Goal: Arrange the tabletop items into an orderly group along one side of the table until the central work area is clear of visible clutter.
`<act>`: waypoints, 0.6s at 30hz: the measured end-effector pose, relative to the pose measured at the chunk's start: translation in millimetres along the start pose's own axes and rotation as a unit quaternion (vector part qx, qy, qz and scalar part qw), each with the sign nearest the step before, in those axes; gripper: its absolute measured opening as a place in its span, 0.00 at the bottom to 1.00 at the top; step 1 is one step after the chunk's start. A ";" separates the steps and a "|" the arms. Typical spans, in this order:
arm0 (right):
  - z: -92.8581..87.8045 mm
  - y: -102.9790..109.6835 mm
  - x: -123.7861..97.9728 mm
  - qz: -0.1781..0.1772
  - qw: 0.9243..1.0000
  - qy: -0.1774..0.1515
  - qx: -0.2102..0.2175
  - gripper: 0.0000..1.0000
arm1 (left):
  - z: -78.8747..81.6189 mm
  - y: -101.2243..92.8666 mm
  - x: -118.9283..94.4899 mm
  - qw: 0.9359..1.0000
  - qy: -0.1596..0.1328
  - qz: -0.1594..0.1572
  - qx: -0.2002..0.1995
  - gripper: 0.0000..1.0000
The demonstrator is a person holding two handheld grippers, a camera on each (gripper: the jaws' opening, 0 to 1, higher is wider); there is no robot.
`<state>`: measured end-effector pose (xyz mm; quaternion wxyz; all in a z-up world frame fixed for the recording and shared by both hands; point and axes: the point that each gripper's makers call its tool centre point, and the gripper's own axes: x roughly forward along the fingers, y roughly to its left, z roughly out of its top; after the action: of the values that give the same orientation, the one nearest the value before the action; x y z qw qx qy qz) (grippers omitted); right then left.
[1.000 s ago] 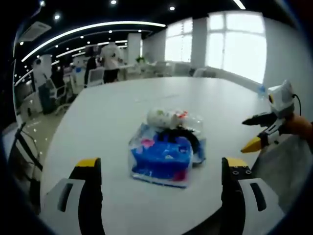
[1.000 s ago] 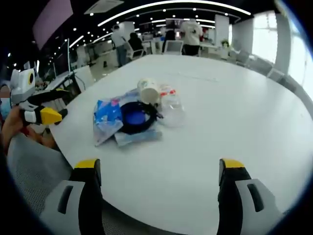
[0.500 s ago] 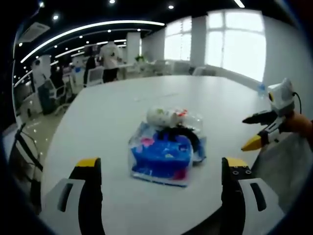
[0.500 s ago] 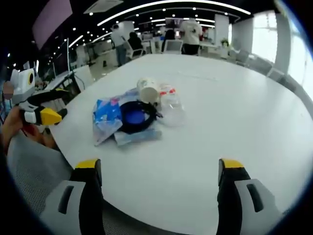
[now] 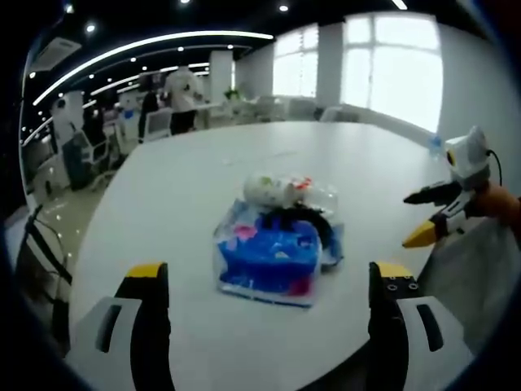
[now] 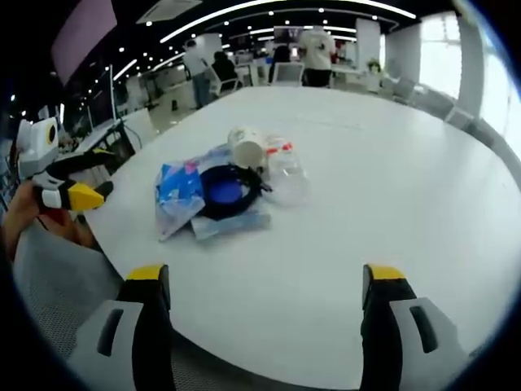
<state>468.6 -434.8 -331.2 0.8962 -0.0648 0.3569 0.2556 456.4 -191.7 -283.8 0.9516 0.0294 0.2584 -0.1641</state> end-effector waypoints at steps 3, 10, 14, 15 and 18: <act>-0.2 -0.1 0.1 -0.001 1.000 0.000 0.000 0.97 | -0.3 -0.5 -0.2 1.000 0.001 -0.001 0.002 0.99; 0.0 0.4 0.3 0.002 1.000 0.000 0.001 0.96 | -0.9 -1.5 0.1 1.000 0.004 -0.003 0.005 0.99; -0.4 1.9 0.8 0.006 1.000 0.002 0.005 0.94 | 0.5 -2.3 0.0 1.000 0.001 -0.005 0.005 0.99; -0.1 2.1 0.8 0.007 1.000 0.001 0.005 0.94 | 0.5 -2.4 0.0 1.000 0.001 -0.005 0.005 0.99; 2.2 2.2 0.7 0.007 1.000 -0.004 0.005 0.93 | 1.2 -2.7 -0.2 1.000 0.000 -0.006 0.007 0.99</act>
<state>469.2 -432.0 -329.9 0.8960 -0.0568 0.3550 0.2605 455.9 -194.4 -282.6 0.9504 0.0349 0.2573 -0.1714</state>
